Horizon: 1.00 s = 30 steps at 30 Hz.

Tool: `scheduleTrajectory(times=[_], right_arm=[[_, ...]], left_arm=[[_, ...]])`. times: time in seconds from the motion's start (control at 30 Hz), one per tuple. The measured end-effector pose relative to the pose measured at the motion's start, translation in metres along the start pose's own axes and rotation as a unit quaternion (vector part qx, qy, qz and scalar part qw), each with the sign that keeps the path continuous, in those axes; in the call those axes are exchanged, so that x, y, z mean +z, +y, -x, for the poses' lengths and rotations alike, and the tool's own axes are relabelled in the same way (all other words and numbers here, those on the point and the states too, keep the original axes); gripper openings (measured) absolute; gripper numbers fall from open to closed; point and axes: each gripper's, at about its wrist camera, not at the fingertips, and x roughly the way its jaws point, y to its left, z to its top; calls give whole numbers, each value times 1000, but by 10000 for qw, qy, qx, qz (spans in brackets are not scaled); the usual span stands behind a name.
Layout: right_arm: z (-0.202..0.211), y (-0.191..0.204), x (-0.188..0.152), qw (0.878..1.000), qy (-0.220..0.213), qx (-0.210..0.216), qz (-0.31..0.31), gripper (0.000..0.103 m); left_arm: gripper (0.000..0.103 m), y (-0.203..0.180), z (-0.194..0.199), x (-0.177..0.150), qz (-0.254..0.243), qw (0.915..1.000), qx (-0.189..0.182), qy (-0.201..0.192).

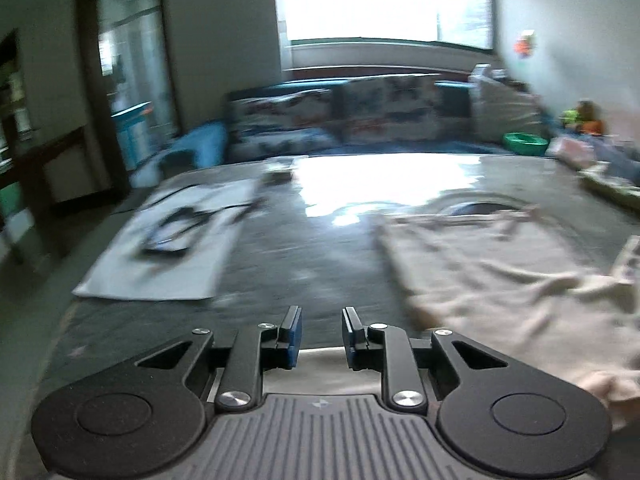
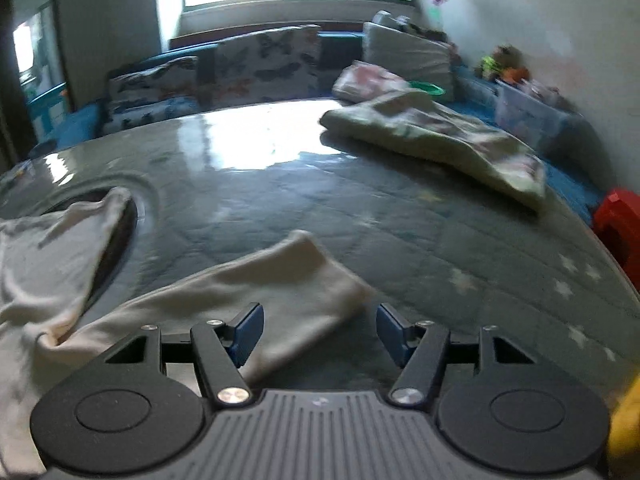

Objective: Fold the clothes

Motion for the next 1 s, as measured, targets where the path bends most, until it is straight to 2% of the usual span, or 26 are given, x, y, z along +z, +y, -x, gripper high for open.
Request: scheduleTrajectory(times=[0.2, 0.33, 0.37, 0.43, 0.67, 0.9, 1.0], right_arm=[[-10, -5, -1, 9991, 20, 184, -390, 55], [-11, 4, -2, 9993, -58, 173, -338, 26], [-11, 5, -2, 9993, -74, 155, -338, 16], [-10, 3, -3, 9992, -112, 127, -359, 8], [7, -6, -8, 9990, -324, -266, -156, 5], [-1, -11, -8, 9974, -172, -598, -376, 6], [-2, -9, -8, 9965, -228, -748, -280, 17]], left_arm=[[25, -64, -8, 4, -377, 9955, -871, -14], [32, -100, -11, -4, -660, 9889, -1328, 41], [32, -108, -11, -7, -727, 9871, -1425, 74], [32, -123, -12, -14, -907, 9834, -1562, 146], [33, -140, -7, -35, -1223, 9749, -1832, 323], [34, -145, -4, -54, -1457, 9704, -1868, 468], [39, -145, 1, -58, -1558, 9681, -1914, 444]])
